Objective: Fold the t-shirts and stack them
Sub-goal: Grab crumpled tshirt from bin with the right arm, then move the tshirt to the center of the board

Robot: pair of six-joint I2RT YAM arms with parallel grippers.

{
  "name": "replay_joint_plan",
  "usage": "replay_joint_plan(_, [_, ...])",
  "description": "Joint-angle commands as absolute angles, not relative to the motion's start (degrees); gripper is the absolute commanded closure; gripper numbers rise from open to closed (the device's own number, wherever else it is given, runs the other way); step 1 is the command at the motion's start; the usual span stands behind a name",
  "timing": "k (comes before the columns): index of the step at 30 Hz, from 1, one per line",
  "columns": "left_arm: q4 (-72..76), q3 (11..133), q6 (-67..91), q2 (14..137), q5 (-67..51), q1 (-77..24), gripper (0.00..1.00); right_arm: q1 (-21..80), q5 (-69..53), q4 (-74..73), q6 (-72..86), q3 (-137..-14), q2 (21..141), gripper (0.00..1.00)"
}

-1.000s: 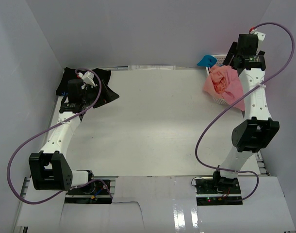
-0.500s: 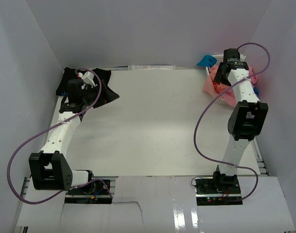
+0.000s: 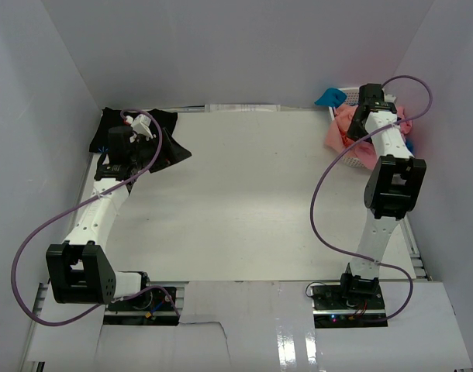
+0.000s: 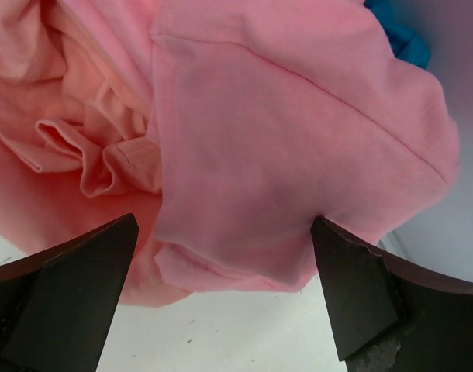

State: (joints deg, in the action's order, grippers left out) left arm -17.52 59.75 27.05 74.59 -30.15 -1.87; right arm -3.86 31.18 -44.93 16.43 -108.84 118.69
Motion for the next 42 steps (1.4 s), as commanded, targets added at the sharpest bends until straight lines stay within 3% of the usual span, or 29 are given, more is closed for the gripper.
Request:
replay_joint_plan(1, [-16.4, 60.6, 27.1, 74.3, -31.7, -1.3, 0.02, -4.3, 34.5, -44.1, 17.1, -109.2, 118.7, 0.0])
replay_joint_plan(5, [-16.4, 60.6, 27.1, 74.3, -31.8, -1.2, 0.02, -4.7, 34.5, -43.1, 17.1, -107.8, 117.7, 0.36])
replay_joint_plan(6, [-16.4, 60.6, 27.1, 74.3, -31.9, -1.2, 0.02, -4.7, 34.4, -42.5, 17.1, -107.3, 117.3, 0.66])
replay_joint_plan(7, [-16.4, 60.6, 27.1, 74.3, -31.8, -1.2, 0.02, -4.7, 34.4, -42.5, 17.1, -107.3, 117.2, 0.66])
replay_joint_plan(8, [-16.5, 60.6, 27.1, 74.4, -31.9, -1.2, 0.02, -4.7, 34.3, -42.3, 17.1, -107.3, 117.1, 0.79])
replay_joint_plan(10, [-16.4, 60.6, 27.1, 74.4, -32.0, -1.1, 0.02, -4.7, 34.1, -42.3, 17.1, -107.6, 116.7, 0.92])
replay_joint_plan(19, [-16.4, 60.6, 27.1, 74.6, -31.6, -1.1, 0.02, -4.1, 26.1, -43.2, 16.6, -112.2, 111.1, 0.92])
replay_joint_plan(27, [-16.4, 60.6, 27.1, 74.9, -31.1, -1.1, 0.02, 5.6, 5.5, -45.4, 15.1, -122.2, 103.3, 0.92])
replay_joint_plan(29, [-16.4, 60.6, 27.0, 74.9, -30.7, -1.1, 0.02, 8.9, -4.6, -46.7, 14.9, -122.8, 100.9, 0.92])
replay_joint_plan(31, [-16.4, 60.6, 26.9, 74.7, -30.3, -1.1, 0.02, 10.6, -15.4, -46.6, 15.3, -120.9, 97.7, 0.92])
replay_joint_plan(34, [-16.4, 60.5, 26.8, 74.5, -29.9, -1.1, 0.02, 13.6, -20.4, -47.8, 15.5, -114.9, 92.8, 0.92])
replay_joint_plan(40, [-16.5, 60.3, 26.7, 73.8, -29.2, -1.1, 0.02, 13.2, -18.6, -46.1, 14.3, -92.9, 81.1, 0.92])
replay_joint_plan(42, [-16.5, 60.2, 26.7, 73.7, -29.2, -1.1, 0.02, 13.0, -17.7, -44.7, 14.3, -86.1, 79.2, 0.82])
